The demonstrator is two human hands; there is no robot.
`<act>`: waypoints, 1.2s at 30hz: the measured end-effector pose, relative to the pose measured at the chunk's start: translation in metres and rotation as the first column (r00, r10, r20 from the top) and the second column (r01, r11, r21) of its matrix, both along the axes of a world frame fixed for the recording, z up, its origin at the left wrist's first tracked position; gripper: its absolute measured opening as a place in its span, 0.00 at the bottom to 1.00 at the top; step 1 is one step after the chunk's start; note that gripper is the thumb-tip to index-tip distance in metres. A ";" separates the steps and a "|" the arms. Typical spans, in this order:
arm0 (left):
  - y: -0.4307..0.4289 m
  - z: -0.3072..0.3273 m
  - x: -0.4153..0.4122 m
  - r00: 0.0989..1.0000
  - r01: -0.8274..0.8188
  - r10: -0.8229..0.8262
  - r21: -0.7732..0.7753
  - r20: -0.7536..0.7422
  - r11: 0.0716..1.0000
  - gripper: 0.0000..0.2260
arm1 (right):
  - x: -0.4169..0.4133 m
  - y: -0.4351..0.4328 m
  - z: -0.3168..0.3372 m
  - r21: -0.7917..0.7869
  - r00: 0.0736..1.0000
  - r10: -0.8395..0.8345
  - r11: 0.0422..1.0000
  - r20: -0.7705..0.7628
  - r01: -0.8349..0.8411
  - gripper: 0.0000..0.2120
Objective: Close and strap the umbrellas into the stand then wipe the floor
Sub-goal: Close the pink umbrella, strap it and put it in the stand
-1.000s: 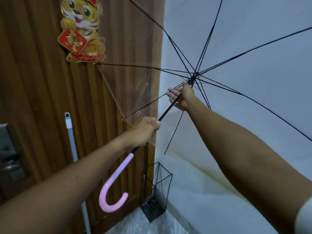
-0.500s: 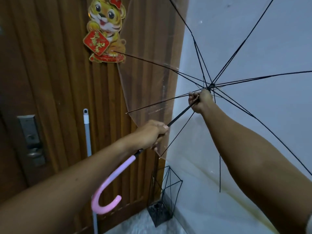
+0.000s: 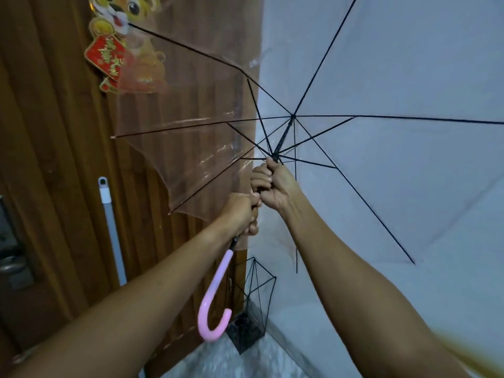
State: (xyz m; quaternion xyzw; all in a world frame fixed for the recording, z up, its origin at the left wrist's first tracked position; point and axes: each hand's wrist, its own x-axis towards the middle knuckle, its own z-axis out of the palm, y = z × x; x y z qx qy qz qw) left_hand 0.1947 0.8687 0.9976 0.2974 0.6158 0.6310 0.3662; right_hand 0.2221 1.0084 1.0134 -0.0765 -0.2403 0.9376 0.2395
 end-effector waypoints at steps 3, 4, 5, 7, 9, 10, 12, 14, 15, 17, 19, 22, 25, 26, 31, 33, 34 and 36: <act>0.001 -0.009 0.001 0.999 0.036 -0.036 0.000 -0.028 0.999 0.14 | 0.003 -0.004 0.001 0.000 0.993 -0.070 0.998 0.096 0.070 0.34; -0.001 -0.010 0.000 0.998 0.059 -0.059 0.001 -0.028 0.998 0.13 | 0.003 -0.004 0.001 -0.011 0.984 -0.120 0.992 0.132 0.122 0.34; -0.002 -0.011 -0.001 0.996 0.088 -0.088 0.001 -0.018 0.996 0.13 | 0.004 -0.003 0.002 -0.012 0.975 -0.155 0.987 0.157 0.158 0.33; -0.009 -0.011 -0.005 0.987 0.157 -0.156 -0.017 0.034 0.987 0.13 | 0.004 -0.001 0.001 0.002 0.967 -0.169 0.985 0.191 0.172 0.33; -0.024 -0.014 -0.005 0.968 0.240 -0.234 -0.065 0.090 0.969 0.14 | 0.006 0.001 0.002 0.028 0.961 -0.172 0.985 0.216 0.170 0.33; -0.032 -0.018 -0.003 0.956 0.284 -0.275 -0.086 0.102 0.955 0.15 | 0.006 0.003 0.004 0.044 0.957 -0.180 0.984 0.226 0.175 0.32; -0.047 -0.025 0.005 0.947 0.311 -0.300 -0.086 0.115 0.947 0.15 | 0.005 0.006 0.008 0.071 0.950 -0.203 0.979 0.238 0.192 0.29; -0.050 -0.032 0.012 0.969 0.220 -0.216 -0.021 0.124 0.975 0.13 | 0.000 0.008 0.009 0.087 0.944 -0.220 0.975 0.247 0.204 0.29; -0.047 -0.034 0.014 0.978 0.173 -0.172 0.006 0.119 0.985 0.12 | -0.003 0.008 0.009 0.092 0.942 -0.225 0.974 0.249 0.208 0.28; -0.041 -0.037 0.015 0.985 0.129 -0.129 0.011 0.116 0.992 0.10 | -0.006 0.007 0.008 0.095 0.944 -0.231 0.972 0.237 0.214 0.25; -0.038 -0.040 0.014 0.986 0.126 -0.124 -0.011 0.111 0.992 0.12 | -0.007 0.006 0.005 0.078 0.945 -0.243 0.970 0.218 0.232 0.23; -0.034 -0.045 0.011 0.984 0.146 -0.142 -0.037 0.105 0.989 0.15 | -0.004 0.001 -0.005 0.051 0.945 -0.261 0.965 0.198 0.256 0.21; -0.027 -0.047 0.004 0.982 0.163 -0.158 -0.043 0.099 0.986 0.15 | 0.003 -0.012 -0.025 0.063 0.948 -0.222 0.975 0.227 0.213 0.21; -0.025 -0.047 0.002 0.982 0.169 -0.163 -0.047 0.098 0.985 0.14 | 0.007 -0.016 -0.032 0.068 0.951 -0.190 0.981 0.244 0.179 0.21; -0.023 -0.051 0.014 0.980 0.194 -0.187 -0.104 0.070 0.975 0.14 | 0.023 -0.020 -0.049 0.063 0.949 -0.147 0.989 0.280 0.134 0.22; -0.021 -0.053 0.023 0.979 0.201 -0.200 -0.102 0.029 0.974 0.14 | 0.025 -0.015 -0.048 0.080 0.927 -0.216 0.976 0.307 0.201 0.21; -0.020 -0.055 0.026 0.978 0.205 -0.206 -0.098 -0.004 0.974 0.13 | 0.026 -0.012 -0.046 0.086 0.919 -0.231 0.973 0.320 0.215 0.21; -0.021 -0.060 0.029 0.970 0.218 -0.226 -0.091 -0.088 0.972 0.16 | 0.033 -0.004 -0.040 0.096 0.911 -0.226 0.974 0.346 0.205 0.22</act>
